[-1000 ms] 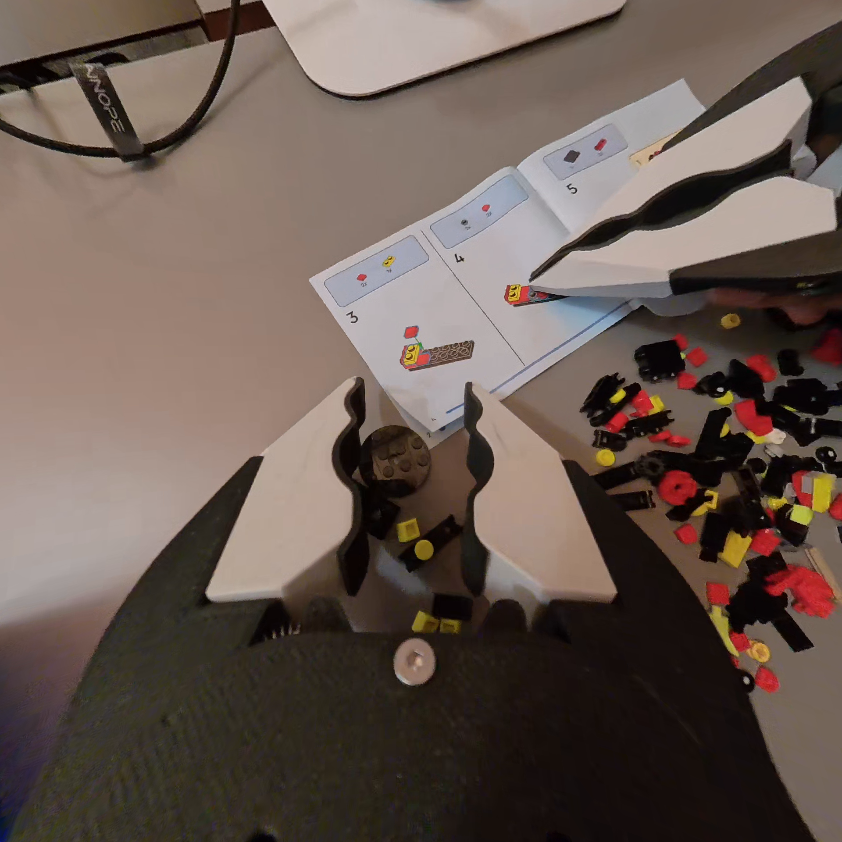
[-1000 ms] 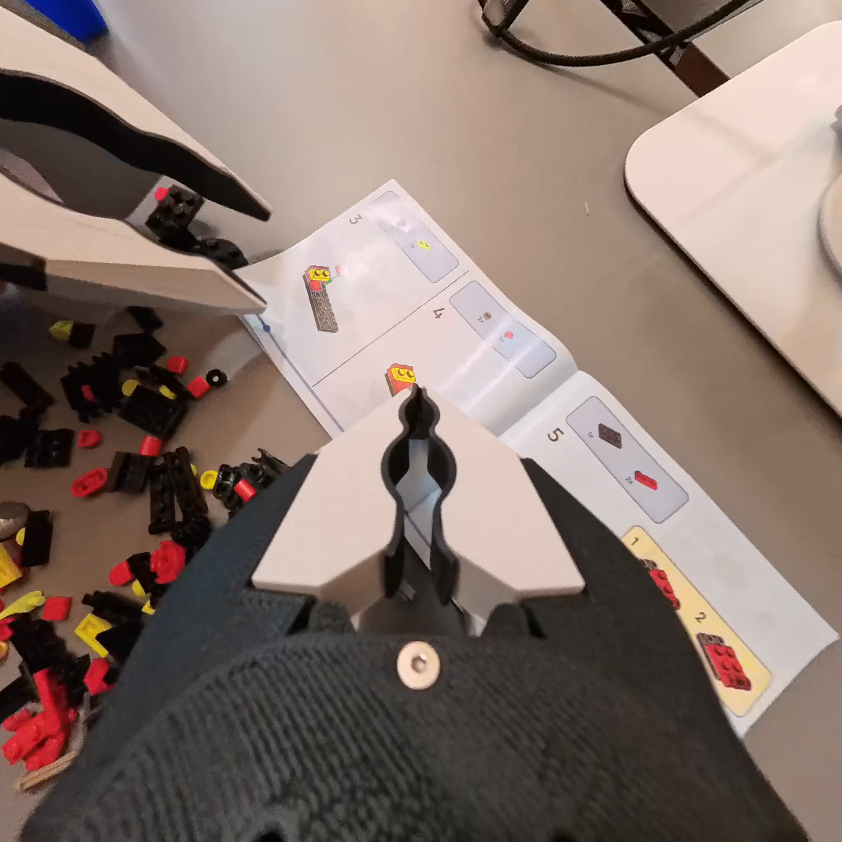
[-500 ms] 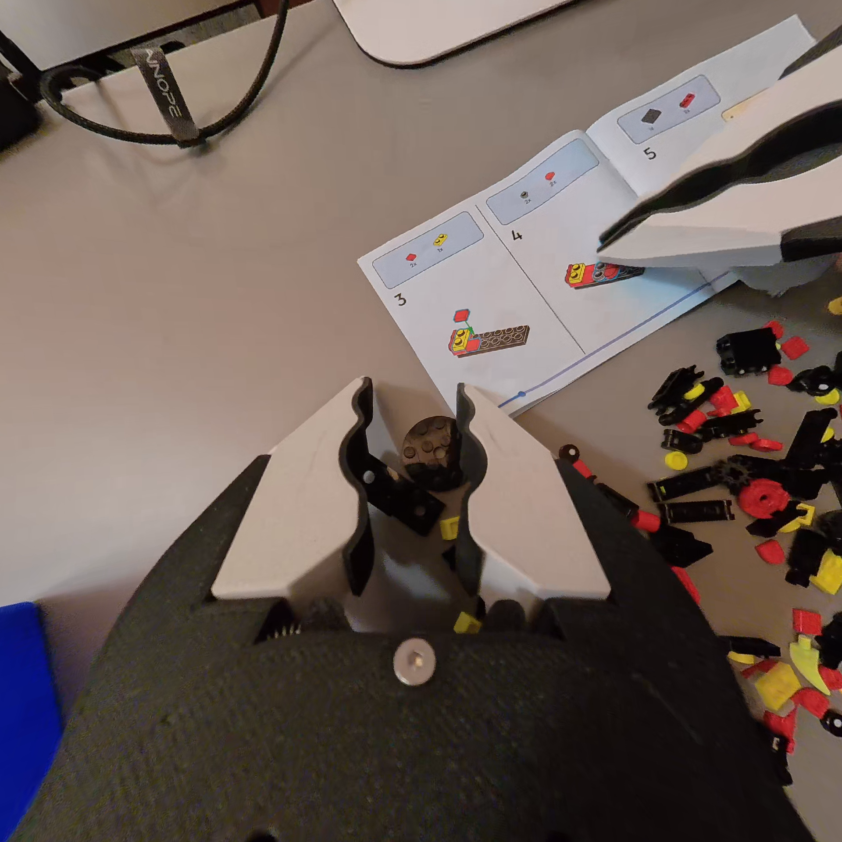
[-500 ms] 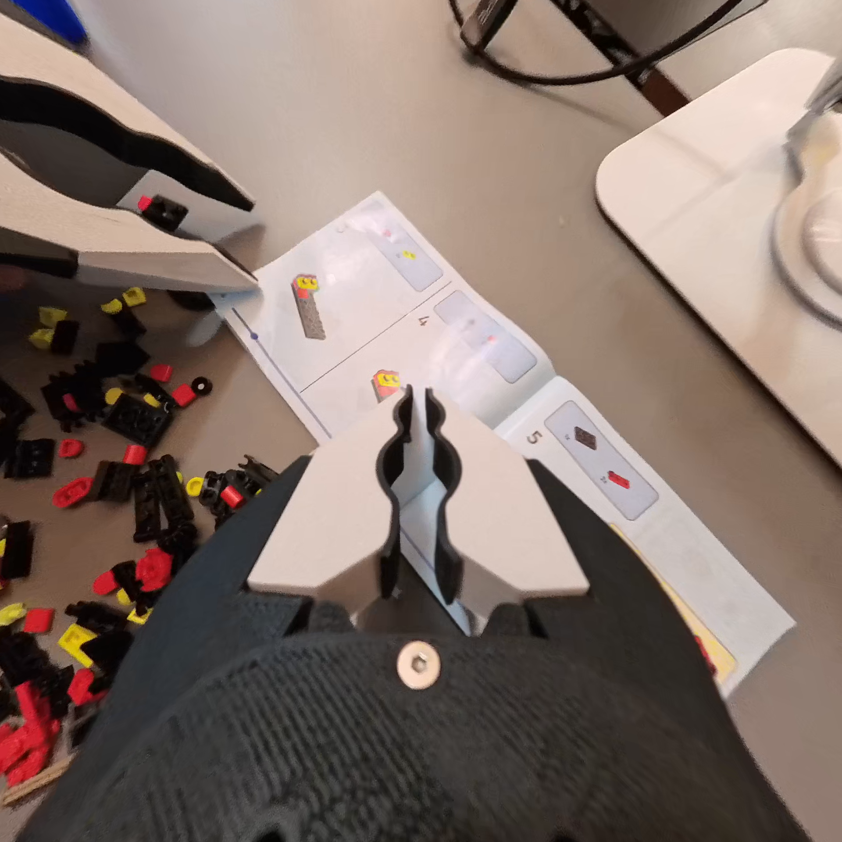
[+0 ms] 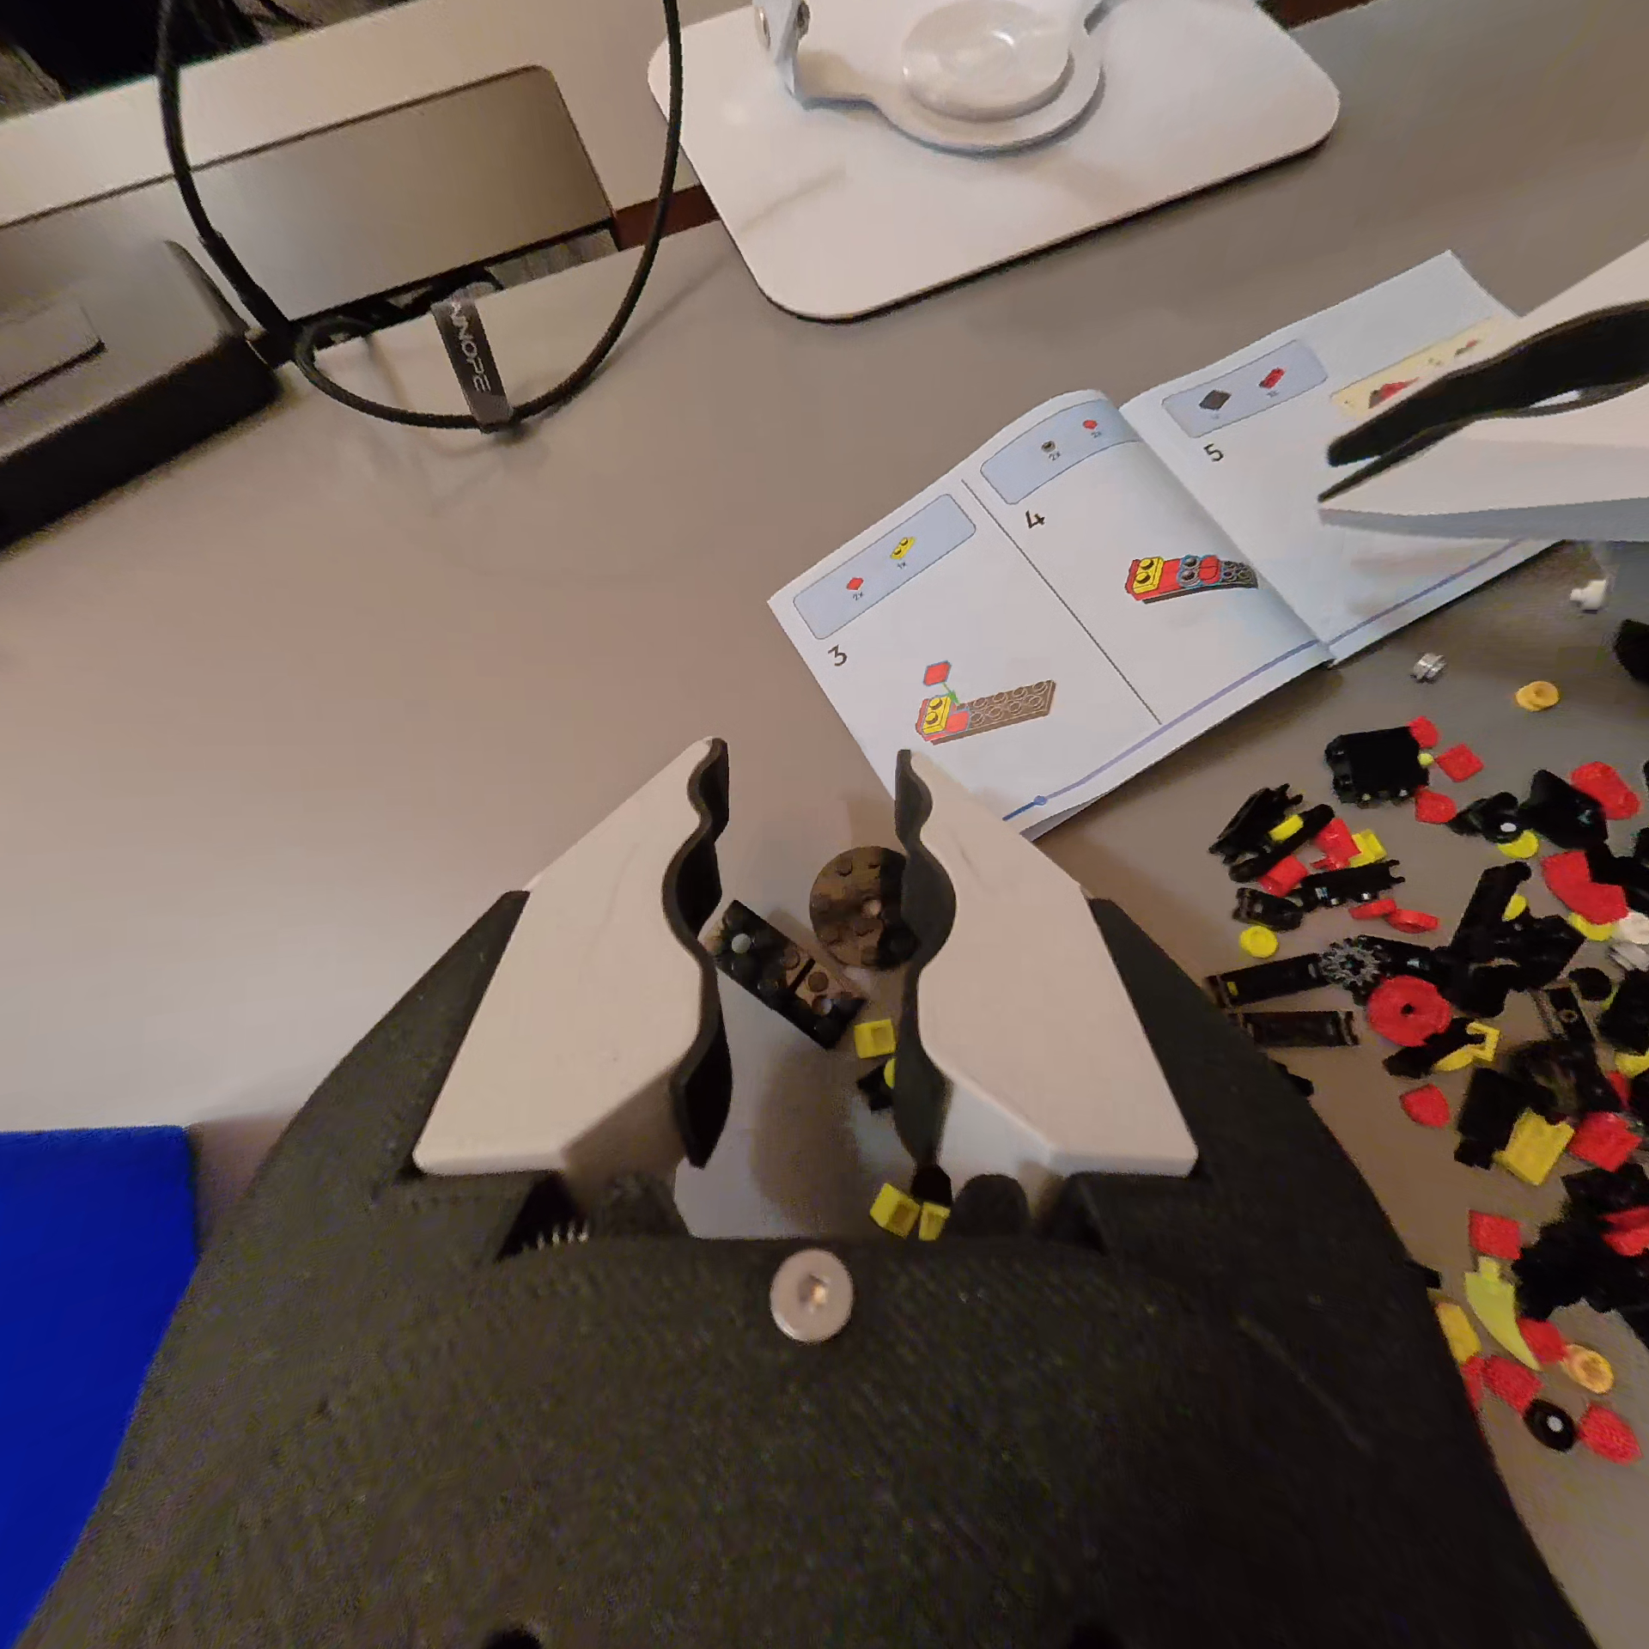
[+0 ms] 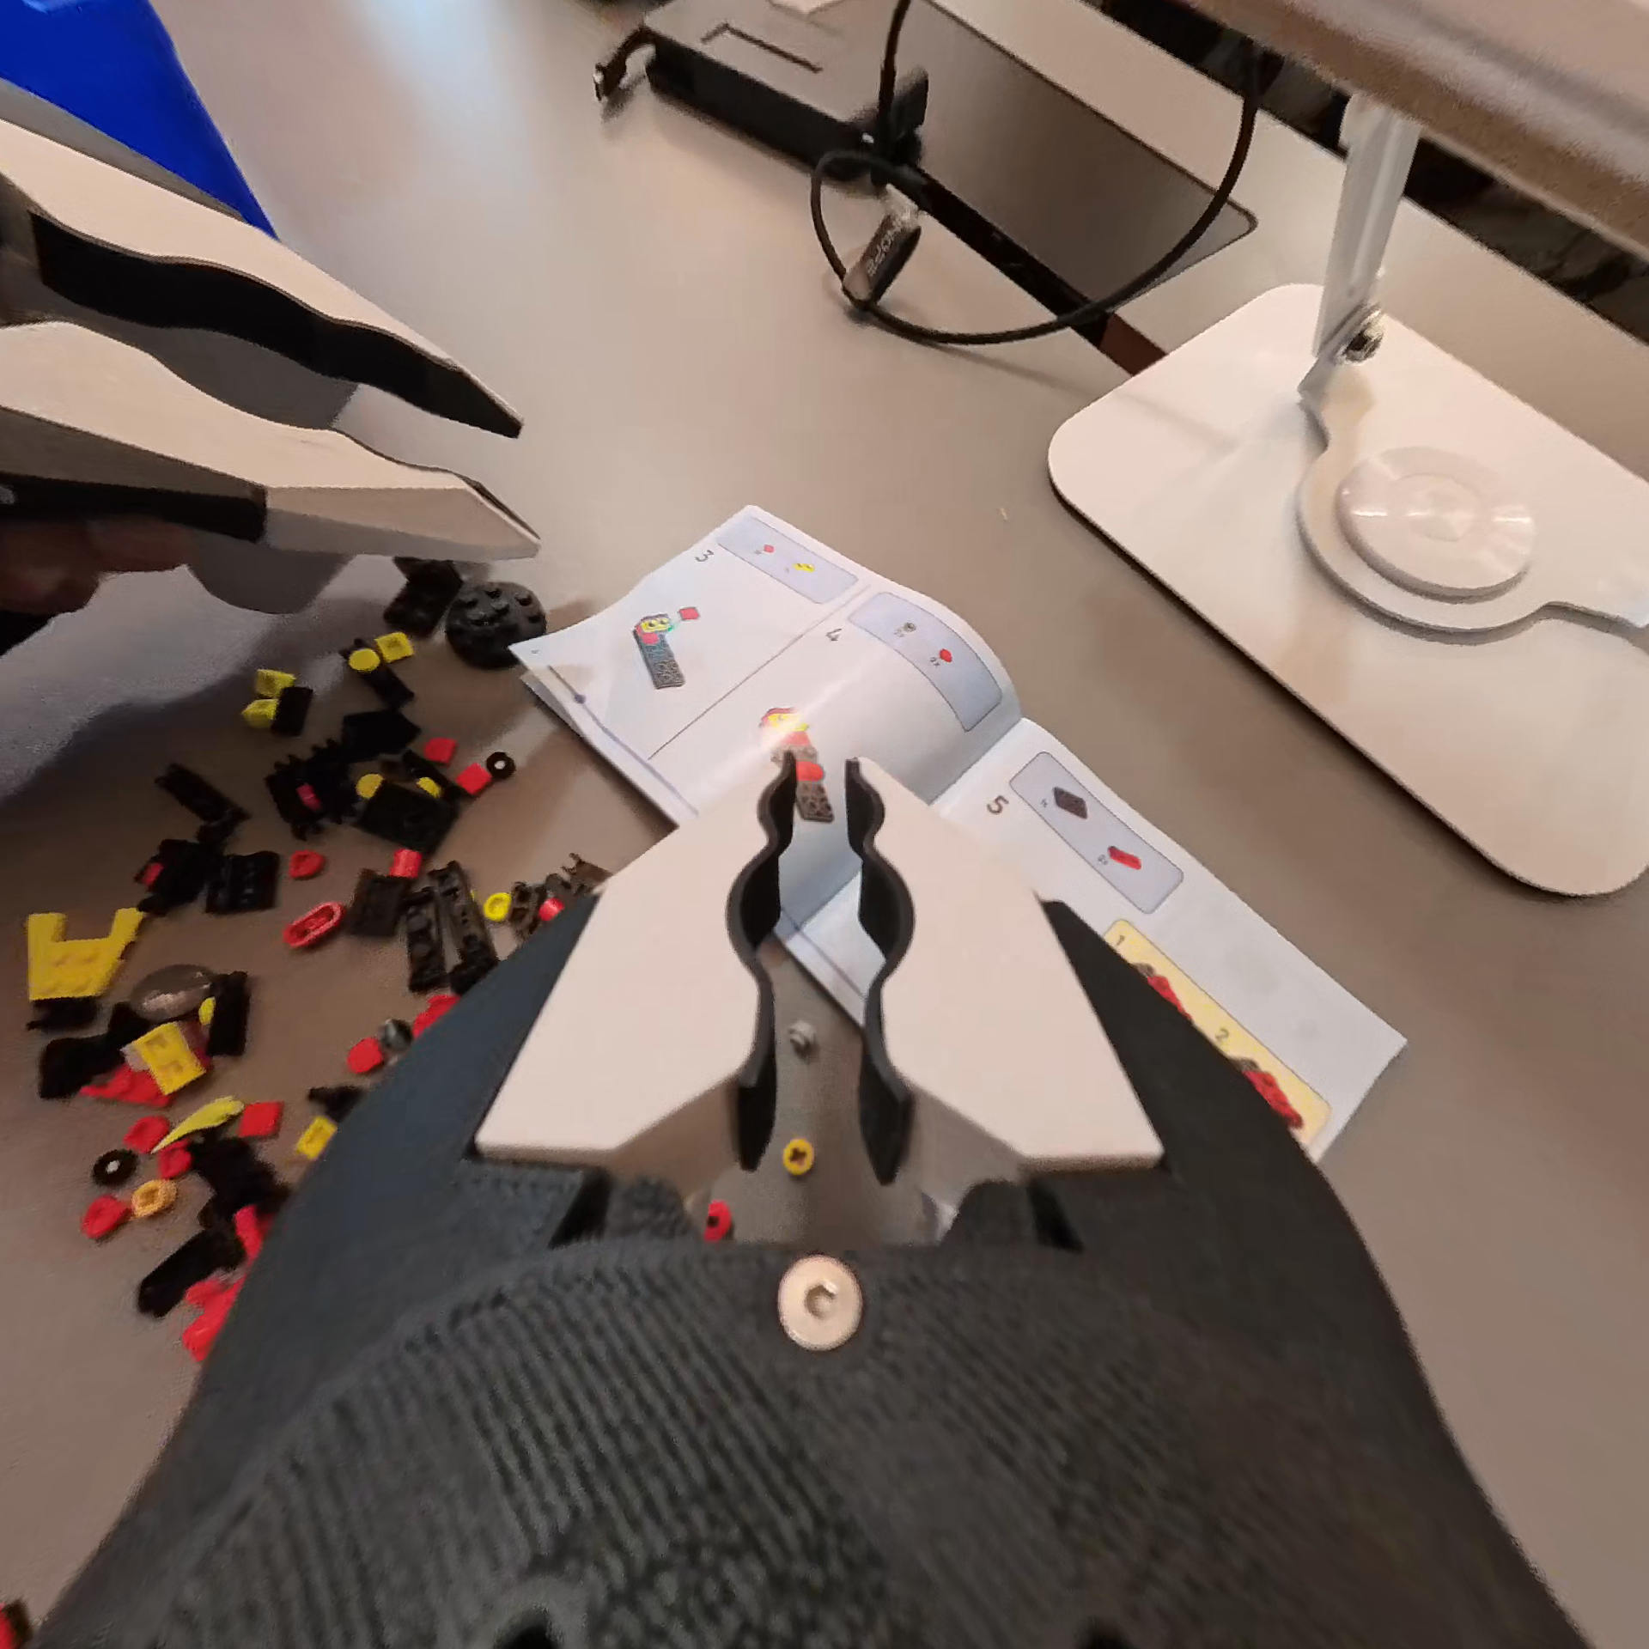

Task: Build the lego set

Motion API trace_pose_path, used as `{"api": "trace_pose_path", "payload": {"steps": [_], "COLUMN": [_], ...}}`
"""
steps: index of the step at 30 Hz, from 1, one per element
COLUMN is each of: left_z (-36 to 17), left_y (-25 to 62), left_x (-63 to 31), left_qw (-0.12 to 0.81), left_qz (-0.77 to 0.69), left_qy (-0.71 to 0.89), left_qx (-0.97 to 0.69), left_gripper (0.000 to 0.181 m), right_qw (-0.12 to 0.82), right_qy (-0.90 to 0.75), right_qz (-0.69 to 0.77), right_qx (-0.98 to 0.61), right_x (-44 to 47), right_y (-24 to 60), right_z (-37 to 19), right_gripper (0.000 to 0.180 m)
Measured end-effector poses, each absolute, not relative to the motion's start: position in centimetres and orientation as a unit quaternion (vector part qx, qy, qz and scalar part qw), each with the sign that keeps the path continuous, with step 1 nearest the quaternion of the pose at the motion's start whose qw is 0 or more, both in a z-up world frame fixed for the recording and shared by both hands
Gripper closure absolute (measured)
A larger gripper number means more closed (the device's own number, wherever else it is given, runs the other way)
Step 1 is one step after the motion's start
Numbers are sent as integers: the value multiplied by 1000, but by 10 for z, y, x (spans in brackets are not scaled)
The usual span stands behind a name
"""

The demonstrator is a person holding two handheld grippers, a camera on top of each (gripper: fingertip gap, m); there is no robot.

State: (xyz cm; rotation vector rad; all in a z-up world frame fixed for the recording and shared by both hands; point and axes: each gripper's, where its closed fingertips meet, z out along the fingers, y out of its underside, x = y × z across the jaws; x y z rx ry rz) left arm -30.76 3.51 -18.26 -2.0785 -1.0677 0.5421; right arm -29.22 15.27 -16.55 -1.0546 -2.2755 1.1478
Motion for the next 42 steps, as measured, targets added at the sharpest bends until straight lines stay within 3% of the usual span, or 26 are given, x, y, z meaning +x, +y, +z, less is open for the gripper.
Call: {"api": "trace_pose_path", "payload": {"steps": [1, 14, 18, 24, 30, 35, 42], "left_z": [-180, -160, -159, -156, -151, -165, -172], "left_y": [36, 54, 47, 57, 83, 92, 57], "left_x": [-307, -268, -265, -256, -208, -187, -183], "left_qw": [367, 424, 431, 473, 505, 476, 472], "left_qz": [210, 213, 244, 183, 134, 135, 121], "left_qy": [-416, -431, -439, -461, -419, -341, -370], "left_qx": [-805, -767, -750, -728, -742, -799, -791], "left_gripper": [145, 141, 154, 152, 176, 181, 179], "right_qw": [194, 221, 229, 238, 190, 201, 164], "right_qy": [-808, -755, -740, -737, -724, -784, -840], "right_qz": [411, 449, 471, 478, 526, 479, 457], "right_qx": [-374, -424, -422, -415, -404, -339, -242], "right_x": [-288, -197, -166, -150, -150, -152, -140], "right_y": [154, 213, 220, 224, 204, 181, 126], "right_z": [-162, -142, -144, -152, -147, -163, -178], "right_gripper": [170, 170, 172, 175, 172, 167, 158]}}
